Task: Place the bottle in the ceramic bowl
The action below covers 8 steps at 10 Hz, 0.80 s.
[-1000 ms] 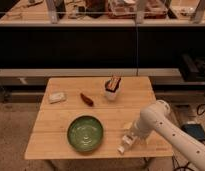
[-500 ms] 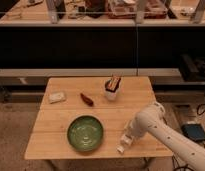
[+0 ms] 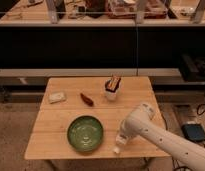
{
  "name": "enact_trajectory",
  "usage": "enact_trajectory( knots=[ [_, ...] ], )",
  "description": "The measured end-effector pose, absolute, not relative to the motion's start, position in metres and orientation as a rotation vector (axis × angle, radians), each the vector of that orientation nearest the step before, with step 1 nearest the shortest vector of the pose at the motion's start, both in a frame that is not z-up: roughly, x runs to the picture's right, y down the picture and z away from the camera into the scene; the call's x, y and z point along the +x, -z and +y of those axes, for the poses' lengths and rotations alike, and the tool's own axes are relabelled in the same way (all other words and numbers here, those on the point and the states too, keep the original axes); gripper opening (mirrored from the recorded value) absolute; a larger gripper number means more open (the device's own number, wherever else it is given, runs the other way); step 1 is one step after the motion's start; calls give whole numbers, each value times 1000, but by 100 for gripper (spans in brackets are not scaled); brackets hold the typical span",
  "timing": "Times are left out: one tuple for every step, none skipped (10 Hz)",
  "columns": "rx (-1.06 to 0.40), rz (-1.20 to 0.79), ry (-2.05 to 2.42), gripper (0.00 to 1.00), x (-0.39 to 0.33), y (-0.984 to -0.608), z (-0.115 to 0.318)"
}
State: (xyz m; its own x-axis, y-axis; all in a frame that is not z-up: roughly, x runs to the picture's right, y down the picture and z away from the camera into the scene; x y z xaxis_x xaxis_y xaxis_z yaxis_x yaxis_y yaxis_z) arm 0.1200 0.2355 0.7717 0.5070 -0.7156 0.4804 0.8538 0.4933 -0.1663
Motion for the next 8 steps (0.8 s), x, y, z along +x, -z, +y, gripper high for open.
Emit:
enact_trajectory(
  knots=[
    [-382,-418,1060,0,89,-750,229],
    [-356,-478,1121,0,62,-730,224],
    [-338,-539,1151,0,42,-715,221],
    [-317,-630,1178,0,19,-696,217],
    [-294,-718,1217,0,-4,-678,213],
    [-286,-755,1239,0,-13,-672,211],
    [-279,-795,1268,0,-25,-668,210],
    [-280,-815,1294,0,-34,-671,209]
  ],
)
